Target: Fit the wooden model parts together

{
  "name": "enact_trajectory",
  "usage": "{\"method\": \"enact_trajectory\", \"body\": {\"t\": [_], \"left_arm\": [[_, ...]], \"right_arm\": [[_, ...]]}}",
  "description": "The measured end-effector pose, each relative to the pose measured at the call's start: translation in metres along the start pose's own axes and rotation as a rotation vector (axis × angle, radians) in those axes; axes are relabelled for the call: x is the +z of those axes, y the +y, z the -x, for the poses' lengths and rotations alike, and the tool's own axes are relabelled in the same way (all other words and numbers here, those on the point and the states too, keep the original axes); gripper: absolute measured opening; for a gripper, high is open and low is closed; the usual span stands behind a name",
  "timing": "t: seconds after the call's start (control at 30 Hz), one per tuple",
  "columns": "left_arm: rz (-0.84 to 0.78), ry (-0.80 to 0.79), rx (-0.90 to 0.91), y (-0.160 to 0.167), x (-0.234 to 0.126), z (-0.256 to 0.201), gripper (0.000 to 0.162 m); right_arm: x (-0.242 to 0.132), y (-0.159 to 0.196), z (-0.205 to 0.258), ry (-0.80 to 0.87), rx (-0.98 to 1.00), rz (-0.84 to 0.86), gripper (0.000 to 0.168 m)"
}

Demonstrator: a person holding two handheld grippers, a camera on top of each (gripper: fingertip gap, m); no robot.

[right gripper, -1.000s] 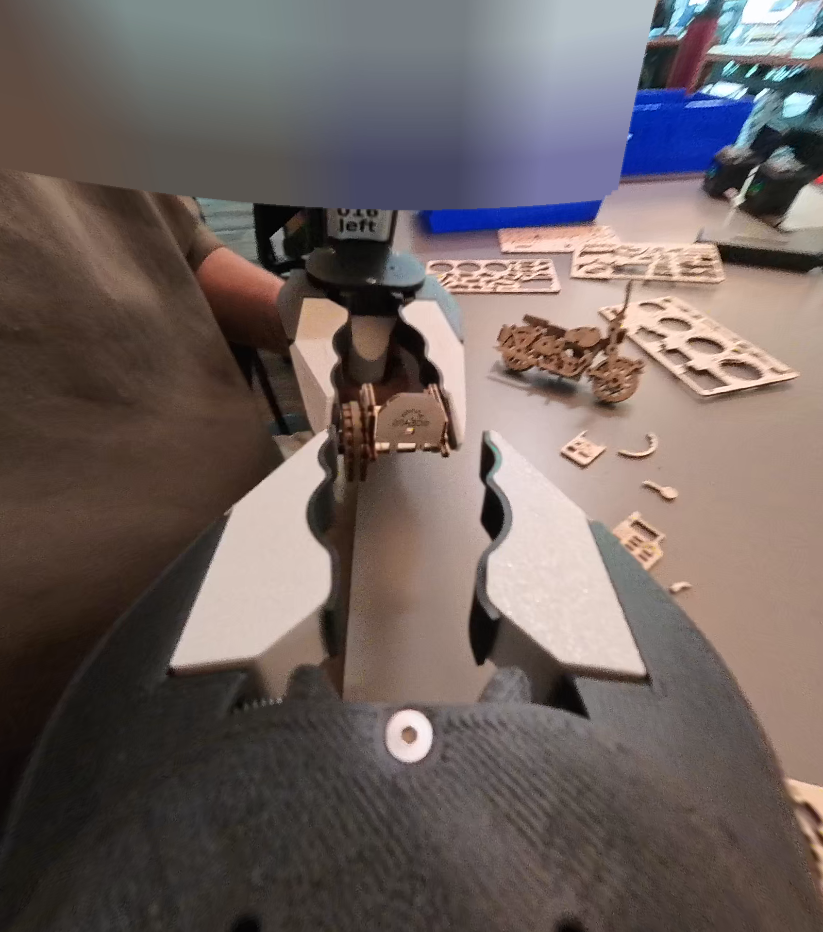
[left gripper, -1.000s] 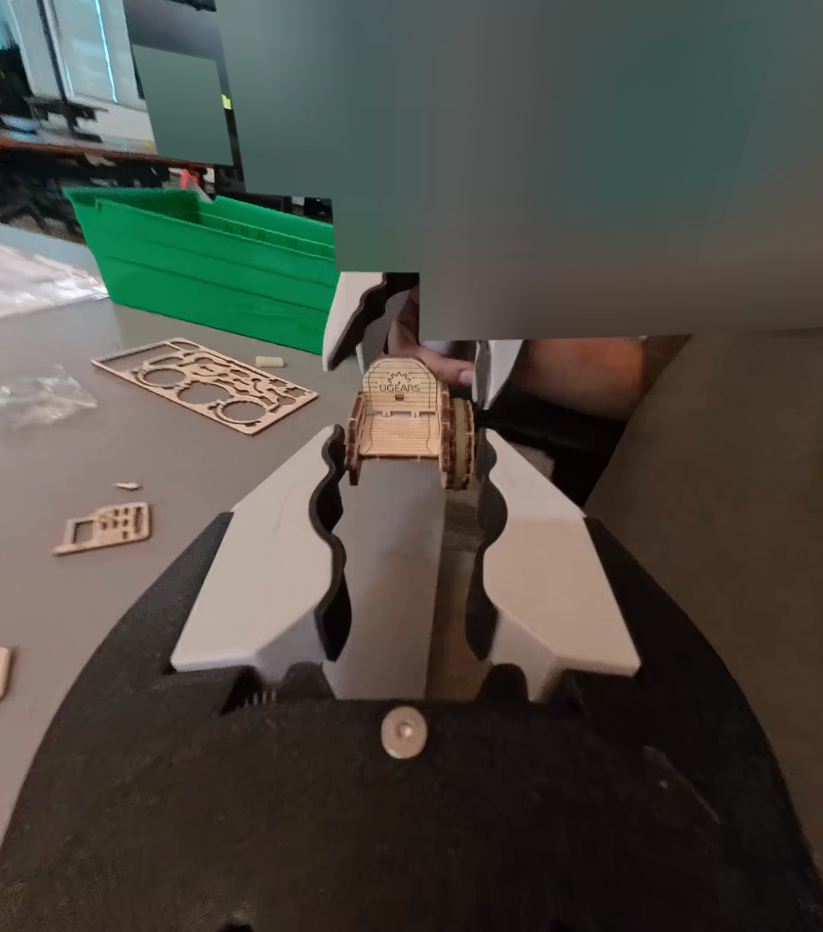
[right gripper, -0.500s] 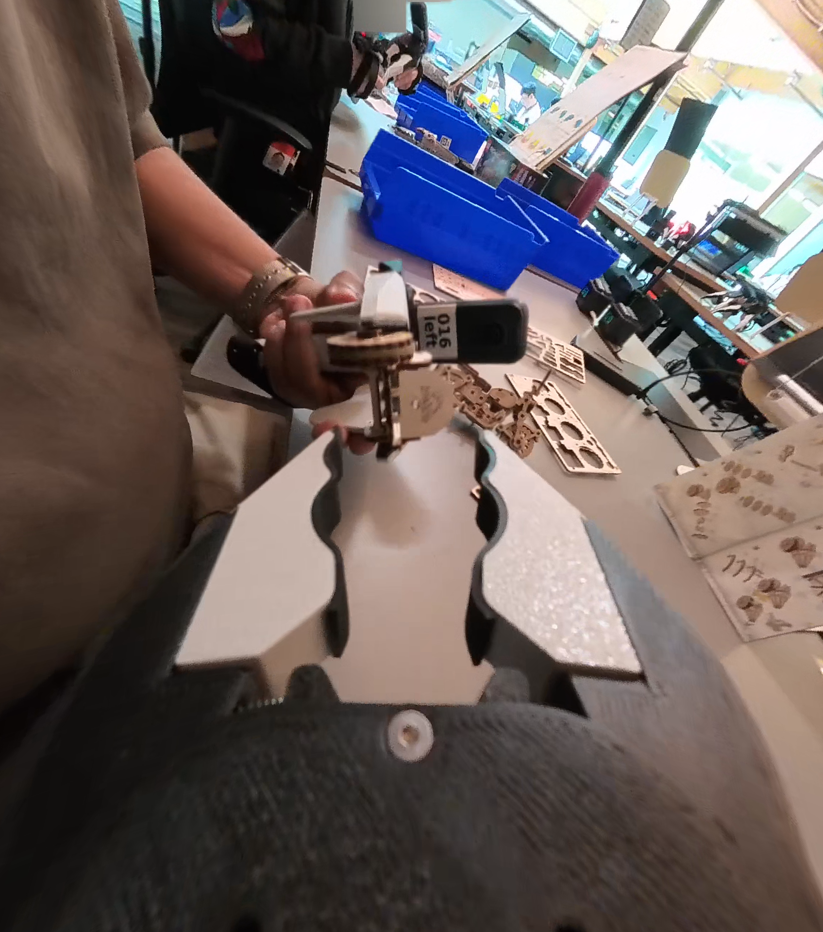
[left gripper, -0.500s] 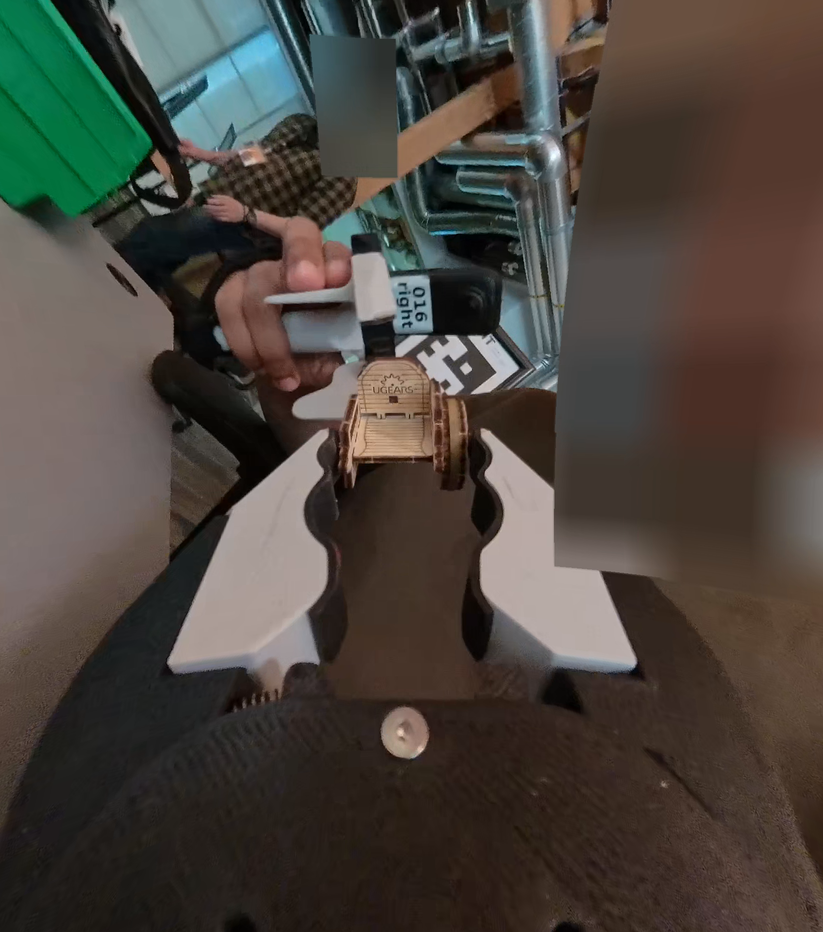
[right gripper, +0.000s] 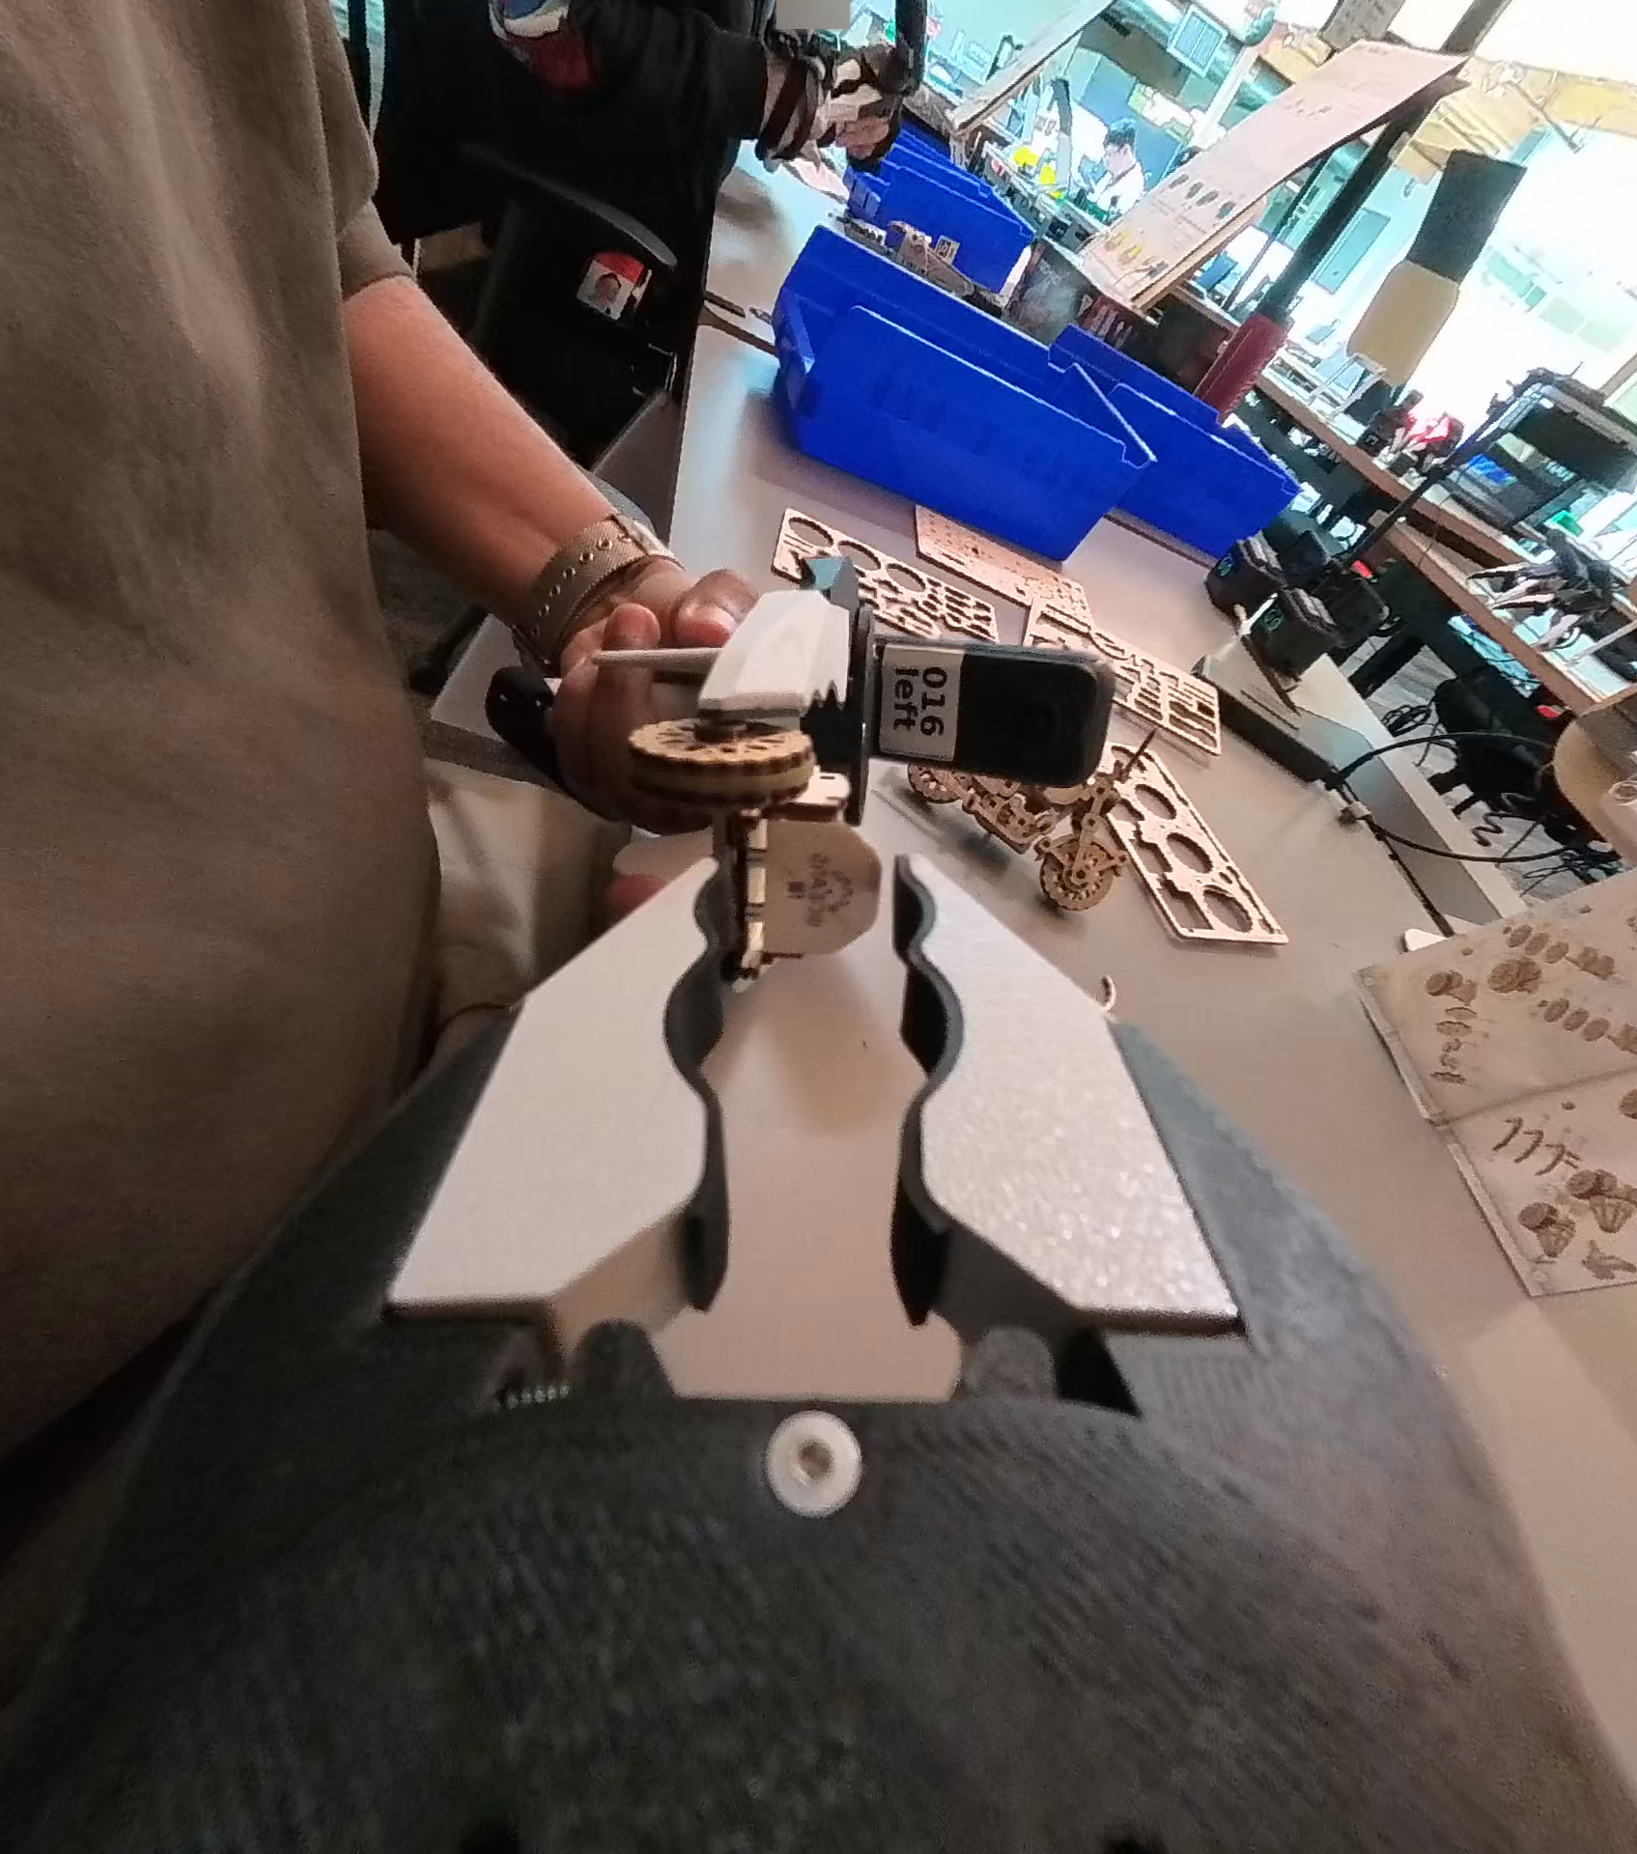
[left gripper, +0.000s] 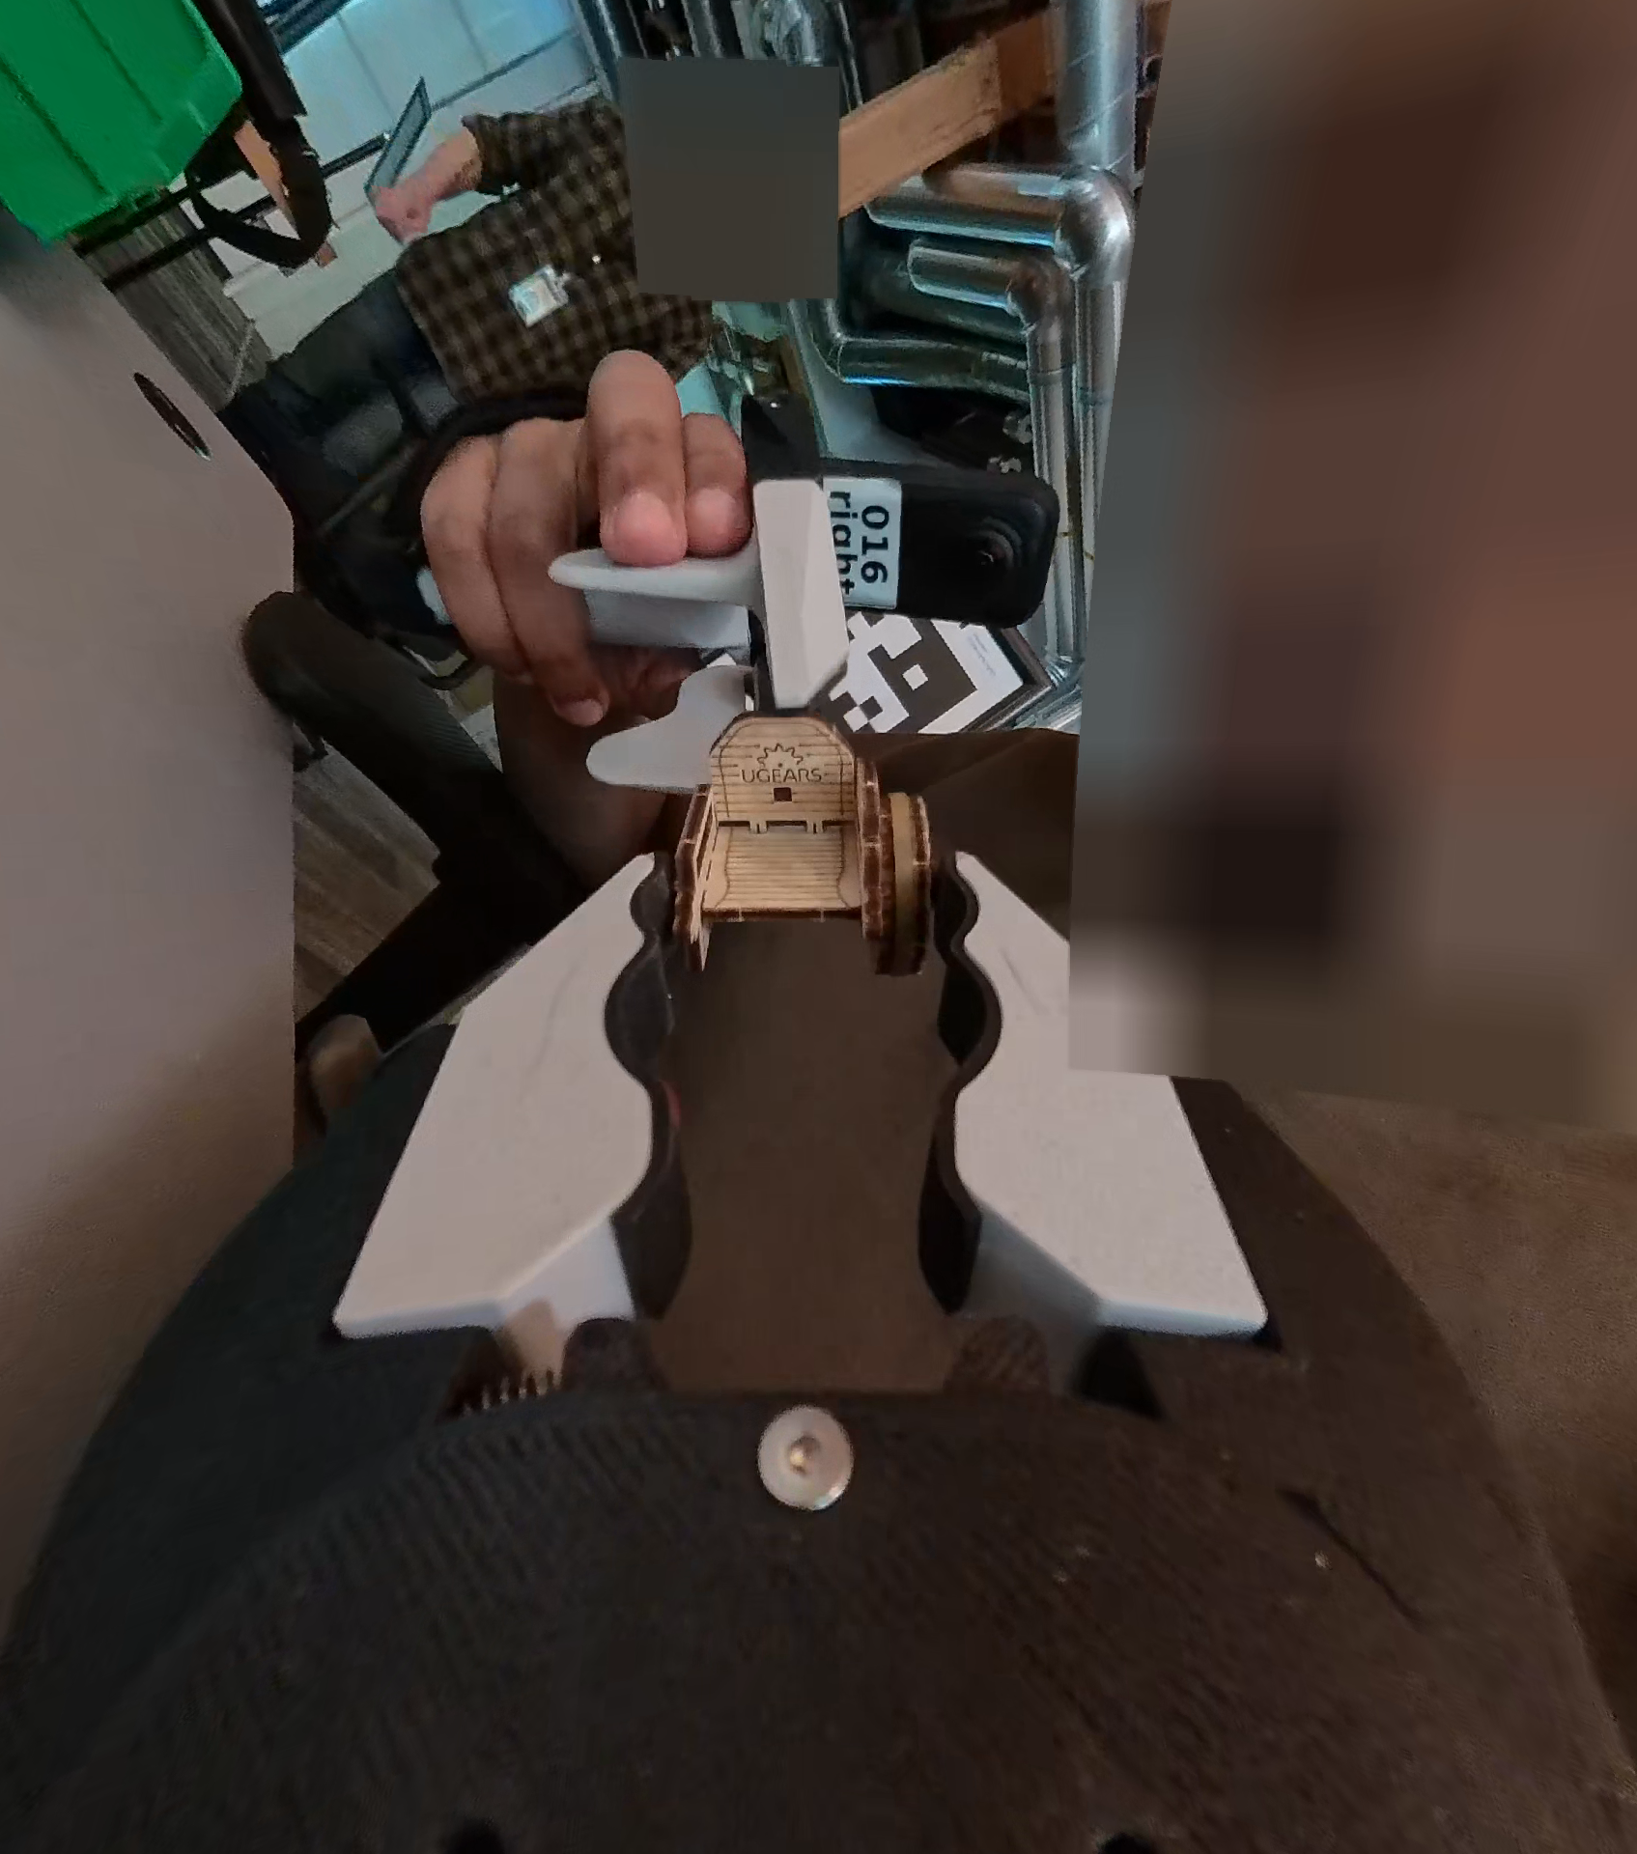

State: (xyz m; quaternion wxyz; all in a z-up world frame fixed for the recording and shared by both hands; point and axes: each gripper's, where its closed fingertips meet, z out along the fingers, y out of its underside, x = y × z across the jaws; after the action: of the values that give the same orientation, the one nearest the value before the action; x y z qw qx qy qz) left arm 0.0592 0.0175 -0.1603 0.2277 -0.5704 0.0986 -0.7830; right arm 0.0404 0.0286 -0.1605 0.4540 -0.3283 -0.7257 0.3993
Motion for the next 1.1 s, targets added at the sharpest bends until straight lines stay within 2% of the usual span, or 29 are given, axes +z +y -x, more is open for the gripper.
{"method": "enact_trajectory", "body": {"t": [1.1], "left_arm": [[-0.038, 0.022, -0.043, -0.0031, 0.0007, -0.0019, 0.047]], "right_arm": [[-0.001, -0.0023, -0.0014, 0.001, 0.028, 0.001, 0.027]]}}
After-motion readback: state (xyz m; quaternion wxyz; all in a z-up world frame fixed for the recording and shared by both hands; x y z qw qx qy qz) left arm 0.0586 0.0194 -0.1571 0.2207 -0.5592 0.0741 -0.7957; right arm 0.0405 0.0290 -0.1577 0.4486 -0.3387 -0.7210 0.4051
